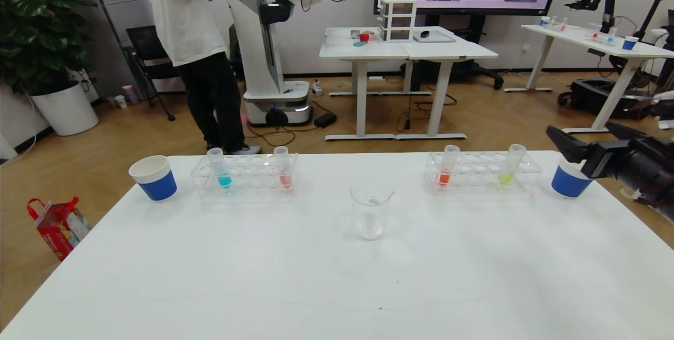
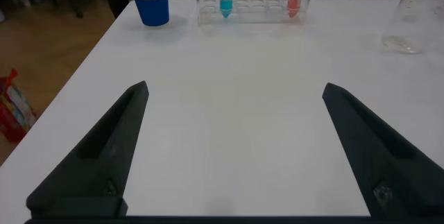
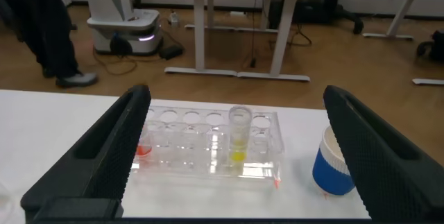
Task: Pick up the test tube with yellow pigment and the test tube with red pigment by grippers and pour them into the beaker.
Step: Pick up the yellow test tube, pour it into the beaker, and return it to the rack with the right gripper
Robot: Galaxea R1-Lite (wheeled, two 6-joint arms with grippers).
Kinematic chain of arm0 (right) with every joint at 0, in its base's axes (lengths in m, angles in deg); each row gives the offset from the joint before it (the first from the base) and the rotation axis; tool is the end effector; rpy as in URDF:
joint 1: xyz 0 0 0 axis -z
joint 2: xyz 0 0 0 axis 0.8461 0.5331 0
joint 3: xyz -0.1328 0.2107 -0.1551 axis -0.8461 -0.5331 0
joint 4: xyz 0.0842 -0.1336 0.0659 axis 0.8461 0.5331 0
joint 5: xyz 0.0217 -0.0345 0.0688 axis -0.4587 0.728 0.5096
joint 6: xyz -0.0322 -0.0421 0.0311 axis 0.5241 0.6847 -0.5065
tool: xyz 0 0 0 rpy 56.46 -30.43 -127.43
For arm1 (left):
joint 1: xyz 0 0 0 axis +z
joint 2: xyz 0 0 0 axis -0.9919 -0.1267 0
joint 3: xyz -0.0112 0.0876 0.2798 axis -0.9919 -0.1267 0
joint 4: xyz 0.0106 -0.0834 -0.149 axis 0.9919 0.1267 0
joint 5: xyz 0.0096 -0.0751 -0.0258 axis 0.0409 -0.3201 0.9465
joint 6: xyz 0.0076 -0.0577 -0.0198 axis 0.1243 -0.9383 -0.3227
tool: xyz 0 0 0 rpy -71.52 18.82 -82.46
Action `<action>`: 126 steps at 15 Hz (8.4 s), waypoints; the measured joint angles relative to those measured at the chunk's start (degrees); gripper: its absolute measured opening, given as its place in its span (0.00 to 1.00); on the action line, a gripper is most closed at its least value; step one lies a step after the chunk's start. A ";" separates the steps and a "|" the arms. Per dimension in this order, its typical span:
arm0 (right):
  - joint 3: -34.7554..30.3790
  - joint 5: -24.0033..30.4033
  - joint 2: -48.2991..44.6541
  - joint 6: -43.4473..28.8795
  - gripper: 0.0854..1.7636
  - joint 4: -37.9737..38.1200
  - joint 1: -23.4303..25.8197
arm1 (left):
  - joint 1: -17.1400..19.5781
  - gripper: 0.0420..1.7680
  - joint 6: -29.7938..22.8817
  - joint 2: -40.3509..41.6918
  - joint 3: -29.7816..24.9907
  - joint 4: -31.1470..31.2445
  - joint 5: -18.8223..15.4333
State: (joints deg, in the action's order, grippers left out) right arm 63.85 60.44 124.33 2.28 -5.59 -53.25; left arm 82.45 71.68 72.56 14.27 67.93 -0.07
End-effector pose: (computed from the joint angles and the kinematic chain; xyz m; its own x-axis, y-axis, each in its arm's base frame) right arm 0.2878 -0.0159 0.1992 0.9964 0.0345 0.0775 -0.0345 0.9994 -0.0018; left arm 0.0015 0.0001 0.0755 1.0000 -0.0017 0.0012 0.0017 1.0000 0.0013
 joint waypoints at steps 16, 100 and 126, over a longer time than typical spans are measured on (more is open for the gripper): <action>13.59 0.46 36.39 -0.30 0.98 -19.32 1.48 | 0.00 0.99 0.02 0.00 0.00 0.00 -0.05; 54.03 46.47 45.76 74.16 0.26 0.66 -24.93 | 0.00 0.99 0.00 0.00 0.00 0.00 -0.02; 54.91 47.82 46.12 88.00 0.26 1.07 -25.94 | 0.00 0.99 0.02 0.00 0.00 0.00 -0.02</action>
State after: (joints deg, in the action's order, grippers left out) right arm 118.76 108.26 170.44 90.29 -4.52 -79.19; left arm 82.45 71.70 72.56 14.27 67.93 -0.09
